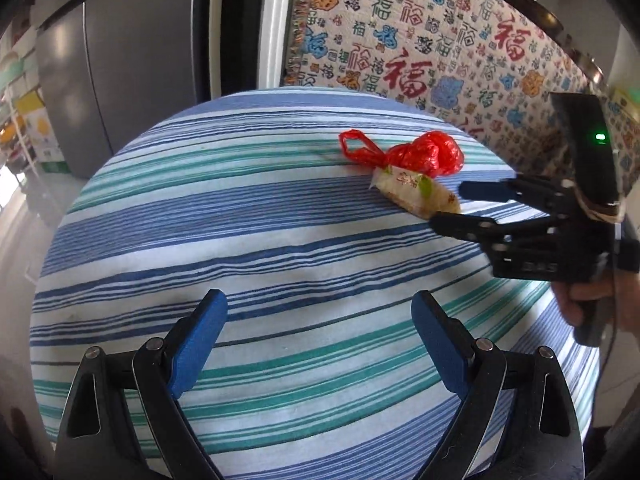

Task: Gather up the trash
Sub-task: 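Grasp the red plastic bag with the left gripper while the right gripper approaches the beige snack wrapper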

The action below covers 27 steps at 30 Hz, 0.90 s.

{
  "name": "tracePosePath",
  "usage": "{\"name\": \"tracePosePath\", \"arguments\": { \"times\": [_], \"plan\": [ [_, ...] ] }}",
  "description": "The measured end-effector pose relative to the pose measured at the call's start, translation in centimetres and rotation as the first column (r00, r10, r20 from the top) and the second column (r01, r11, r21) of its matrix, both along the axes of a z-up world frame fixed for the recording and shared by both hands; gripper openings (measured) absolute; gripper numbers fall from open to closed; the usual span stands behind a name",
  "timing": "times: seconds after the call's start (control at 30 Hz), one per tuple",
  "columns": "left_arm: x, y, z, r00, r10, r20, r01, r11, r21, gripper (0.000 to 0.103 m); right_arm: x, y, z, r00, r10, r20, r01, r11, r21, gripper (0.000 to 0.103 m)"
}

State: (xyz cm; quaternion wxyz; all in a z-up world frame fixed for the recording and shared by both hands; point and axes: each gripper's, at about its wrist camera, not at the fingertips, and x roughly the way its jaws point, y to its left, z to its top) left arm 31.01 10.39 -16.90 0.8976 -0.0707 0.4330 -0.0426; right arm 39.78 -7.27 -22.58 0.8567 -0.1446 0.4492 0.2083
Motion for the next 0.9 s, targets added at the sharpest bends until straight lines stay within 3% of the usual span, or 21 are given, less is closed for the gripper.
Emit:
{"name": "tracePosePath", "arguments": {
  "times": [0.2,0.23,0.27,0.37,0.47,0.57,0.7,0.8,0.87,0.9],
  "plan": [
    [0.2,-0.4,0.0,1.000,-0.001,-0.007,0.001,1.000,-0.016,0.094,1.5,0.8,-0.9,1.000,-0.005,0.004,0.005,1.000,-0.008,0.065],
    [0.2,-0.5,0.0,1.000,-0.003,-0.006,0.003,1.000,-0.009,0.094,1.5,0.8,-1.0,1.000,-0.008,-0.005,0.008,1.000,-0.008,0.056],
    [0.2,-0.6,0.0,1.000,-0.005,-0.006,0.005,1.000,-0.001,0.094,1.4,0.9,-1.1,1.000,-0.012,-0.018,0.012,1.000,-0.013,0.035],
    [0.2,-0.7,-0.1,1.000,-0.001,-0.007,0.001,1.000,0.004,0.094,0.3,0.5,-0.7,0.999,-0.039,-0.022,0.038,0.999,-0.032,0.024],
    [0.2,-0.6,-0.2,1.000,0.010,-0.011,-0.011,1.000,-0.005,0.094,-2.0,-0.7,0.2,0.996,-0.086,0.001,0.086,0.995,-0.058,0.024],
    [0.0,-0.7,-0.4,1.000,0.006,-0.007,-0.006,1.000,-0.008,0.094,-5.2,-3.1,1.1,0.983,-0.183,0.007,0.183,0.982,-0.052,0.024],
    [-0.2,-1.4,-1.0,0.999,-0.041,0.006,0.041,0.999,-0.005,0.094,-10.6,-6.2,1.2,0.944,-0.317,0.088,0.323,0.943,-0.074,0.024],
    [-0.2,-2.0,-1.6,0.998,-0.070,-0.006,0.070,0.998,0.004,0.094,-12.7,-7.5,0.6,0.920,-0.378,0.104,0.382,0.924,-0.015,0.029],
    [-0.3,-2.4,-1.4,0.996,-0.092,0.002,0.092,0.996,0.012,0.094,-13.3,-8.1,0.2,0.903,-0.421,0.092,0.420,0.907,0.029,0.060],
    [-0.3,-2.5,-1.4,0.994,-0.107,0.005,0.107,0.994,0.010,0.094,-13.4,-8.5,-0.1,0.894,-0.441,0.085,0.437,0.898,0.056,0.065]
  ]
}}
